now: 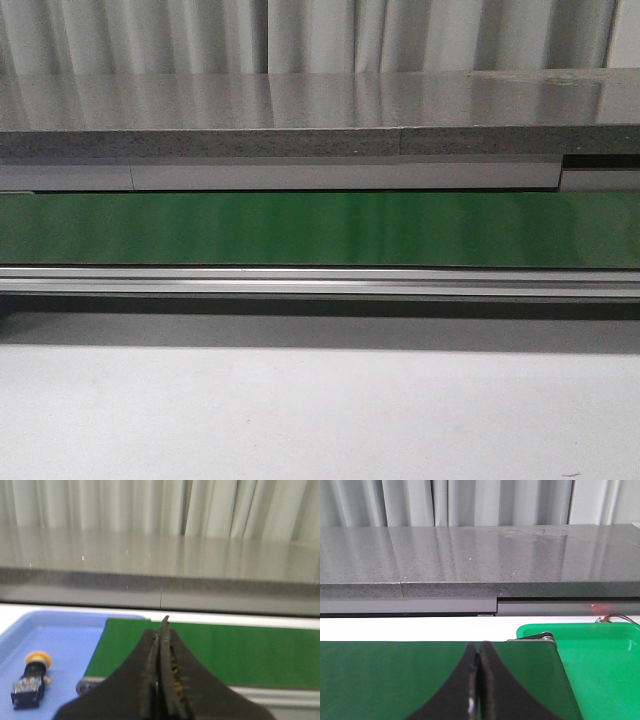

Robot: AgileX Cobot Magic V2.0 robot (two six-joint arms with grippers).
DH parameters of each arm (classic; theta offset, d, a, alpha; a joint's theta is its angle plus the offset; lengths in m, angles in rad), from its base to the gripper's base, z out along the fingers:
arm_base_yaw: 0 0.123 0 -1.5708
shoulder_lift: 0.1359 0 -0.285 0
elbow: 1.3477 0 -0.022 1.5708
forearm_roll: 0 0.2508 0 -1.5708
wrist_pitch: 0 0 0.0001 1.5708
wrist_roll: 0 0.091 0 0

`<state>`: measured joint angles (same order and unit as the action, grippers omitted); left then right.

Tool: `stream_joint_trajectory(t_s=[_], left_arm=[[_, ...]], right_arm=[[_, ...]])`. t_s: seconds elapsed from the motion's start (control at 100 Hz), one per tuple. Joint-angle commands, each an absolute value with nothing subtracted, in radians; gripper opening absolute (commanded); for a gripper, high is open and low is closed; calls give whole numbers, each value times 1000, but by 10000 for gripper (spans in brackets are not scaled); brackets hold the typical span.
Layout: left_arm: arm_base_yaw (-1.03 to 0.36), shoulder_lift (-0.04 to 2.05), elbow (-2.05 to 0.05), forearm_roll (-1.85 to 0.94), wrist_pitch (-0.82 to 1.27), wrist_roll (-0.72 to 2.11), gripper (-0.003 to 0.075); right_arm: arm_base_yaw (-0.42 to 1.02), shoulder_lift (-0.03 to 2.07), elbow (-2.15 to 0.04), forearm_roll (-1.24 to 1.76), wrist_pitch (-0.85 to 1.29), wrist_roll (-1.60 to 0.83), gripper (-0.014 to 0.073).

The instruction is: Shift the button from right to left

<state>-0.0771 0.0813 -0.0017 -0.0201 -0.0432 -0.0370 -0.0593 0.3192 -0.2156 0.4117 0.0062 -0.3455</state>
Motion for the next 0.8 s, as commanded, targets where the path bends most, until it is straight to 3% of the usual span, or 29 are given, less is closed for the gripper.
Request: stream_joint_trajectory(t_s=[0.0, 0.26, 0.79], left_arm=[[-74, 23, 43, -35, -49, -31, -20], [-73, -37, 45, -28, 84, -31, -20], [-73, -37, 45, -28, 84, -31, -20]], right_arm=[[-59, 324, -243, 417, -65, -349, -67], [-59, 326, -243, 417, -62, -349, -67], [-23, 313, -243, 417, -60, -349, -67]])
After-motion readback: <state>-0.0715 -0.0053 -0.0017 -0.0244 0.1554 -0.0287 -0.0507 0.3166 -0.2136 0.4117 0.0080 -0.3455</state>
